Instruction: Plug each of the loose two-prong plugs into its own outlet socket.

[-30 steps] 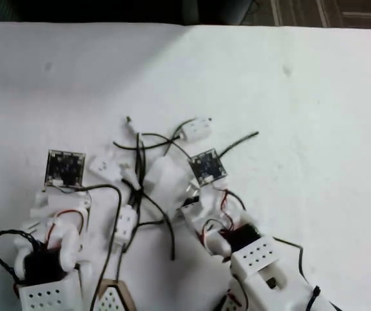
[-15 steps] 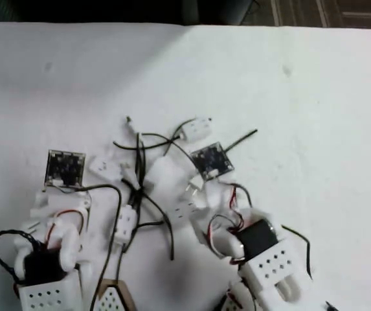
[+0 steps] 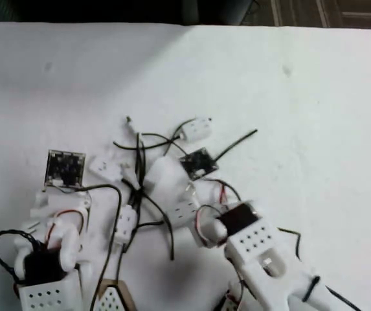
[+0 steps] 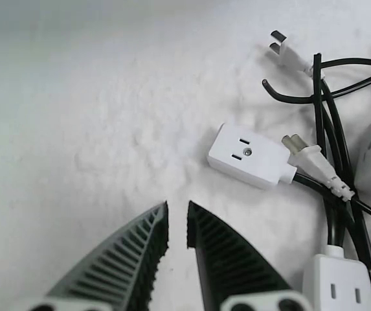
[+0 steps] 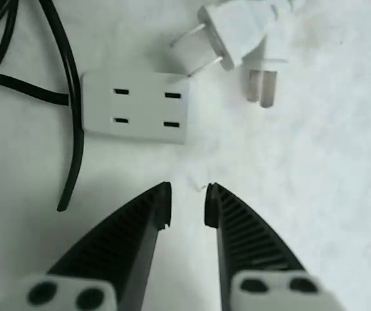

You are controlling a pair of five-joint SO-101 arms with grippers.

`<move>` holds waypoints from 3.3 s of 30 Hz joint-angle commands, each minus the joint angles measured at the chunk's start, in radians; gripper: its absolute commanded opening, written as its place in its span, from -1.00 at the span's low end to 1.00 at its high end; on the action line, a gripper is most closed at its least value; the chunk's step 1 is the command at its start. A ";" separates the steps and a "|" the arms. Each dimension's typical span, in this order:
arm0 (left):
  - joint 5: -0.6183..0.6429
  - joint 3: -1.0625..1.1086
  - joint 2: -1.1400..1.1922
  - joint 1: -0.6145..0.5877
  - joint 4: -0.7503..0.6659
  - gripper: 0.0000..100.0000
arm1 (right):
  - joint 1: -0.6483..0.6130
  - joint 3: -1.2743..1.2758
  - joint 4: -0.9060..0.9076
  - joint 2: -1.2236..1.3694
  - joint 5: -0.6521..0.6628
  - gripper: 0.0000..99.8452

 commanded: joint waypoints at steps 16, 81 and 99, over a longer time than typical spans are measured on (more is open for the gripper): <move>-0.006 -0.005 -0.007 -0.002 -0.005 -0.86 | -0.097 -0.072 -0.337 0.131 -0.031 -0.81; -0.008 0.006 -0.007 -0.004 -0.003 -0.86 | 0.160 -0.821 0.045 0.934 0.186 -0.91; -0.008 0.006 -0.007 -0.005 -0.003 -0.86 | 0.125 -0.844 0.125 0.464 0.486 -0.97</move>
